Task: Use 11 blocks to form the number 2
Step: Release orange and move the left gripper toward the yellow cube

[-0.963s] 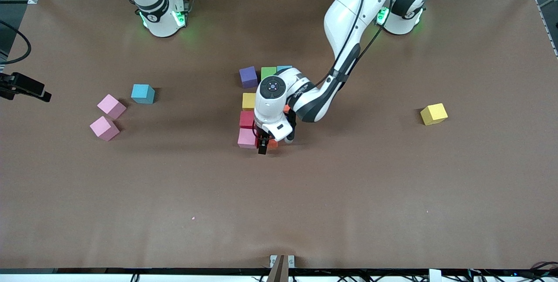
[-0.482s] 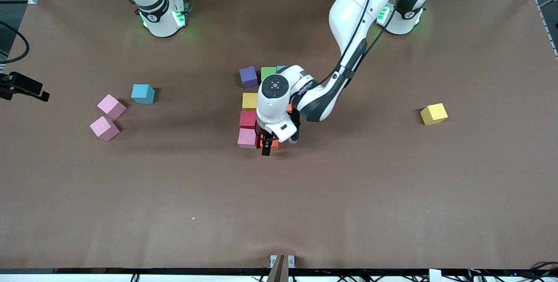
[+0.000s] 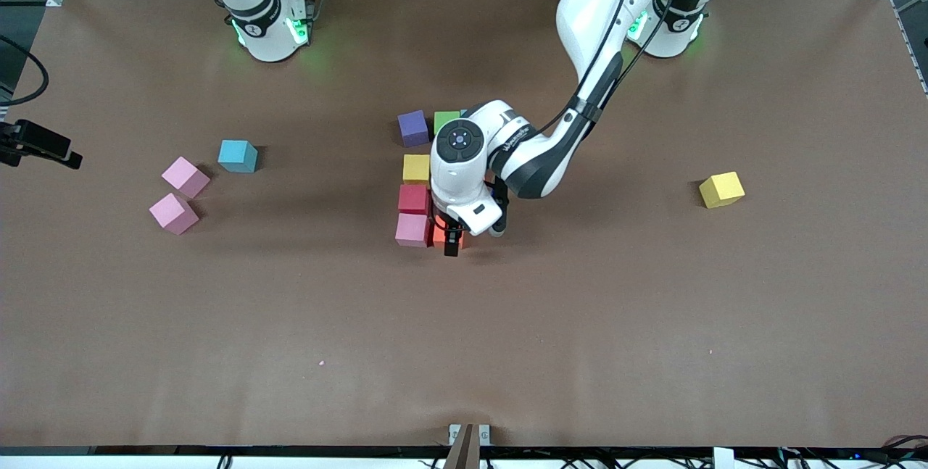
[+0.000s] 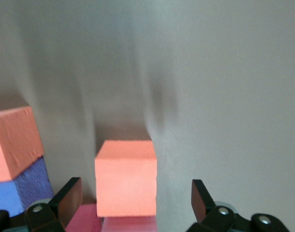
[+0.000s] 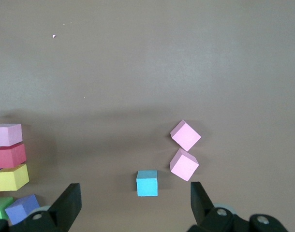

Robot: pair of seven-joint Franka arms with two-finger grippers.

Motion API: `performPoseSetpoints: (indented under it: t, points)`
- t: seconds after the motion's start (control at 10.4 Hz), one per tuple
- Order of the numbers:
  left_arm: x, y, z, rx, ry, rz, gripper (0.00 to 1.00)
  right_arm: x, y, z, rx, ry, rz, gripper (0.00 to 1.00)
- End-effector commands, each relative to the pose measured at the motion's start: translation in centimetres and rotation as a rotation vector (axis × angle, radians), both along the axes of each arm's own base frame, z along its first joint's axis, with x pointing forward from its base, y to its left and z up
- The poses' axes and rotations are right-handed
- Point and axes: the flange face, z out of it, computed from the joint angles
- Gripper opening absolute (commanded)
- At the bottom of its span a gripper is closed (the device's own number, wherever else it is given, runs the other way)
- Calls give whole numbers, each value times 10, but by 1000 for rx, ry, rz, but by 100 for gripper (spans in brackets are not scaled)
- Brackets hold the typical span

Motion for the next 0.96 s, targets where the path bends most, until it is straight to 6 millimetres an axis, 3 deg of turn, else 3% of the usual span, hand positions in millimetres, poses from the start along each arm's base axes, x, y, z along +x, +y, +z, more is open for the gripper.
performPoseSetpoints:
  t: [0.0, 0.19, 0.48, 0.87]
  points:
    - [24, 50, 2, 58, 82, -8, 100, -1, 9, 3, 8, -1, 27, 100]
    - [49, 104, 10, 92, 127, -1, 100, -2, 1, 1, 21, 3, 14, 100]
    - [66, 168, 27, 105, 138, -22, 100, -4, -14, -1, 89, -1, -25, 100]
    - [59, 272, 40, 113, 170, -107, 100, -3, -13, 1, 85, -8, -19, 100]
